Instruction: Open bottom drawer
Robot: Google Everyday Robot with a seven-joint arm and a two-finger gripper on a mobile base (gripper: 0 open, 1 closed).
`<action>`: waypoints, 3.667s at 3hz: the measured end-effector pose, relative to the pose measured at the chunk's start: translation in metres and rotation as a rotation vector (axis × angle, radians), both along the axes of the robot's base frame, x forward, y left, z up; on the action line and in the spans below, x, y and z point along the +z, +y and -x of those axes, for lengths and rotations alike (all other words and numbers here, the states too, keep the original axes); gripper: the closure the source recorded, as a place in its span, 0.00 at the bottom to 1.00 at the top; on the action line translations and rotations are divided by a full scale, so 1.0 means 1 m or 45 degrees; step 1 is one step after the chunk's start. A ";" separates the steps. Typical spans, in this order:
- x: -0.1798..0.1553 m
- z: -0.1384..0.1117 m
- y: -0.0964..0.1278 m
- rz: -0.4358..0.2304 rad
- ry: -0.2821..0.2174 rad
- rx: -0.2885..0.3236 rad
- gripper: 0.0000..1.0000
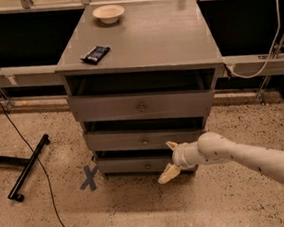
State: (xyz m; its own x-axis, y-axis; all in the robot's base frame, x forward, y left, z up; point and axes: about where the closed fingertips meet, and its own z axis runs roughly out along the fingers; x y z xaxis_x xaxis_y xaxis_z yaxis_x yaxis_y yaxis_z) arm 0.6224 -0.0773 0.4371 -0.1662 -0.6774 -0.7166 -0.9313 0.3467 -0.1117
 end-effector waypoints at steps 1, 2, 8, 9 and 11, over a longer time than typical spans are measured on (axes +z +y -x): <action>-0.022 -0.008 -0.009 0.268 -0.072 0.021 0.00; -0.052 -0.022 -0.050 0.479 -0.096 -0.024 0.00; -0.206 -0.039 -0.102 0.526 -0.013 0.041 0.00; -0.216 -0.057 -0.088 0.518 -0.051 0.067 0.00; -0.228 -0.086 -0.075 0.530 -0.109 0.084 0.00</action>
Offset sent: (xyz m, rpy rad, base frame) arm 0.0386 -0.0866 -0.0672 -0.5170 -0.0977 -0.0447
